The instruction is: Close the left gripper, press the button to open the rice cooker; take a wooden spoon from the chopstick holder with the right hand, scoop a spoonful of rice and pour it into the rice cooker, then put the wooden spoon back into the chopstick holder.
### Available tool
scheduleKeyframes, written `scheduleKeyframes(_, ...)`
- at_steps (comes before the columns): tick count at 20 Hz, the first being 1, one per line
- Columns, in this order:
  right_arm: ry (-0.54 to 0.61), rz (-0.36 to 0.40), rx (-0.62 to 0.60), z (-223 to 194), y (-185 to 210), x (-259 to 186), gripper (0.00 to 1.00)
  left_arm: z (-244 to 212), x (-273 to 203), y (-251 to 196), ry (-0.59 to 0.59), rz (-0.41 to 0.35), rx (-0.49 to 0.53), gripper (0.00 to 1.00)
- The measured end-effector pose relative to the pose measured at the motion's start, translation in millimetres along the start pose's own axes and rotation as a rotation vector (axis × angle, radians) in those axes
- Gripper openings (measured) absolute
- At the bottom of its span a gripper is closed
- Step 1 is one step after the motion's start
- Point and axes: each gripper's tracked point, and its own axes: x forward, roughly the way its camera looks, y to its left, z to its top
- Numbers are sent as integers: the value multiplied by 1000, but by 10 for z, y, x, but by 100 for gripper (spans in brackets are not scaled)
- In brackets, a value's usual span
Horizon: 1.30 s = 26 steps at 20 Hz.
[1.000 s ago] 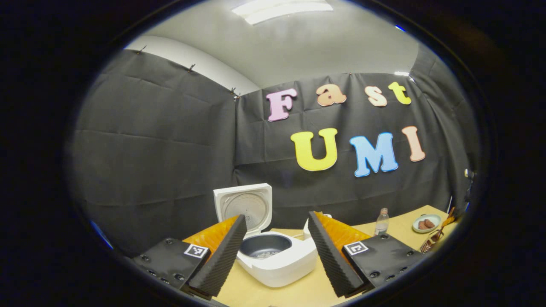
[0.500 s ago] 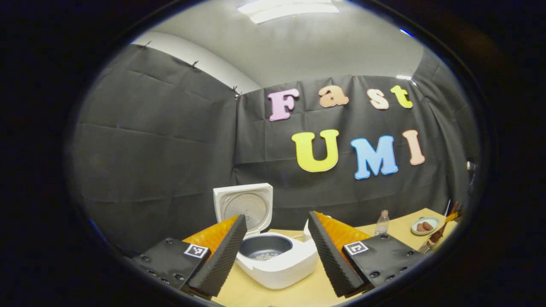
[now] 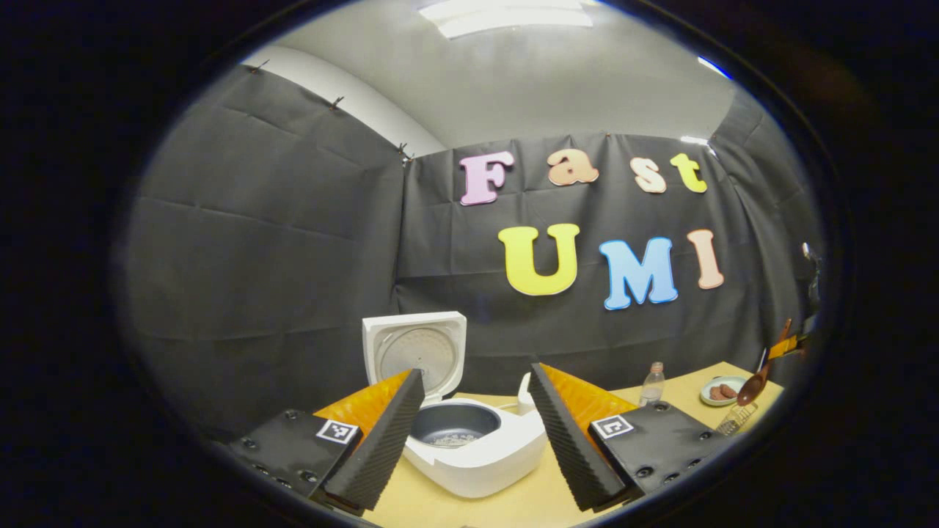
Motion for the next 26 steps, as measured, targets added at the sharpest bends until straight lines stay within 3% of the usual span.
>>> scheduleKeyframes(3, 3, 45, -2, -79, 294, -32, 11, -12, 11, 4, 11, 0, -5, 99)
scheduleKeyframes(4, 5, 59, -8, -126, 391, -43, 12, -14, 17, 8, 13, 0, -6, 95)
scheduleKeyframes(5, 9, 73, -12, -163, 488, -55, 12, -22, 16, 15, 17, 1, -6, 100)
scheduleKeyframes(6, 11, 86, -14, -203, 581, -71, 12, -24, 21, 17, 20, 1, -4, 94)
scheduleKeyframes(13, 30, 157, -39, -537, 1140, -57, 11, -106, 24, 310, 38, 1, 9, 99)
scheduleKeyframes(21, 60, 115, -171, -1152, 1347, 175, 11, -207, 72, 599, 62, 2, 34, 100)
scheduleKeyframes(22, 50, 111, -199, -1220, 1363, 204, 11, -211, 73, 635, 65, 5, 38, 95)
scheduleKeyframes(23, 45, 105, -230, -1272, 1375, 251, 11, -203, 84, 661, 64, 6, 40, 100)
scheduleKeyframes(24, 48, 103, -256, -1347, 1387, 277, 11, -172, 93, 680, 58, 6, 42, 95)
scheduleKeyframes(25, 42, 98, -276, -1390, 1403, 309, 11, -165, 92, 701, 56, 6, 45, 99)
scheduleKeyframes(26, 39, 94, -298, -1427, 1418, 339, 11, -153, 91, 716, 53, 4, 49, 94)
